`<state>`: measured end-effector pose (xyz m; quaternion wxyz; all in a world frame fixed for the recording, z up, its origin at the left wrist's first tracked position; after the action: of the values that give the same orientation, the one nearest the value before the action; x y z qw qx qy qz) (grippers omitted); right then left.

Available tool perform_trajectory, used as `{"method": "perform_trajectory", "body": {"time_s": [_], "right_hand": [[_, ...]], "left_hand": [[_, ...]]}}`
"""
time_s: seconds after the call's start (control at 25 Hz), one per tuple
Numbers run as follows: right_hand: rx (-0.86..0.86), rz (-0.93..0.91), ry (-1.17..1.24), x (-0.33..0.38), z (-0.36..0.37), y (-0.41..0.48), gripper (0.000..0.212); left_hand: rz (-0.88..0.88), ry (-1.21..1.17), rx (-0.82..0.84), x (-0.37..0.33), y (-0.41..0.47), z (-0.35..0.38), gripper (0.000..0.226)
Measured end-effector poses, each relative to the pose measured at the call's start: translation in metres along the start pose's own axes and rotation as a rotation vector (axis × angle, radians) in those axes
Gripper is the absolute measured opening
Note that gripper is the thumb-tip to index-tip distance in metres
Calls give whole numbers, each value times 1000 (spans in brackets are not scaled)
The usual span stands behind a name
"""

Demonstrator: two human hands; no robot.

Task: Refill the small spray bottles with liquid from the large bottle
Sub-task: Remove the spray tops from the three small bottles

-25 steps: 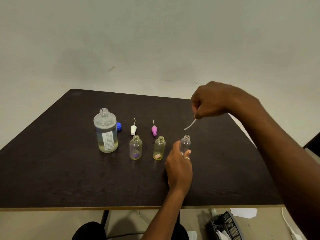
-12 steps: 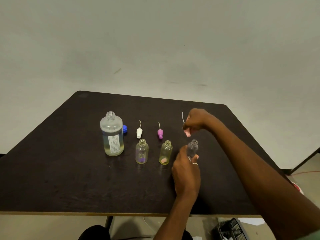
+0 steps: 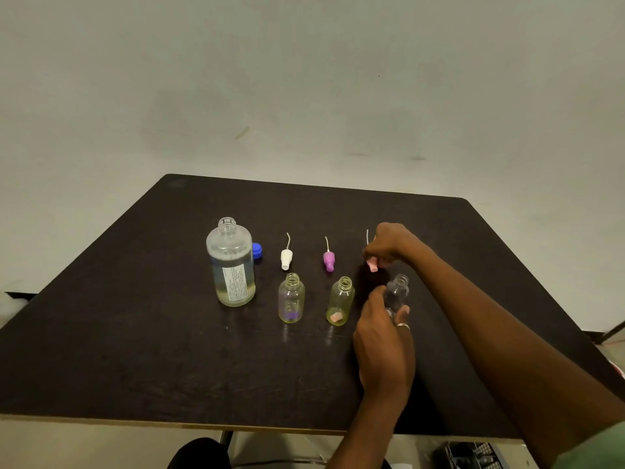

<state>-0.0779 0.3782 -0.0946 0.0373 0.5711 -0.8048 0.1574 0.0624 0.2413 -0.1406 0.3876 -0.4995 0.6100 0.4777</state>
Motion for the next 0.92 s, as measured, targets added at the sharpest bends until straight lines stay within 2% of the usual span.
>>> {"method": "perform_trajectory", "body": {"time_s": [0.32, 0.72, 0.92], "right_hand": [[-1, 6, 38, 0, 2, -2, 24], [-21, 17, 34, 0, 1, -7, 32], [-21, 15, 44, -2, 2, -6, 30]], "left_hand": [[-5, -8, 6, -3, -1, -1, 42], [-34, 19, 38, -1, -1, 1, 58], [-46, 33, 22, 1, 0, 0, 57]]}}
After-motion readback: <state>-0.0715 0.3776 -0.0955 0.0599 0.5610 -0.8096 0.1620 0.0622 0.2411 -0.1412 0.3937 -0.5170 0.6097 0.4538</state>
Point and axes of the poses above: each hand's wrist, its own y-axis towards the middle knuckle, its own z-axis out of the palm, x = y × z, the point moved 8 cm from there along y, towards the middle knuckle, and after that the axes turned 5 degrees about -z, right-handed, at the moved point
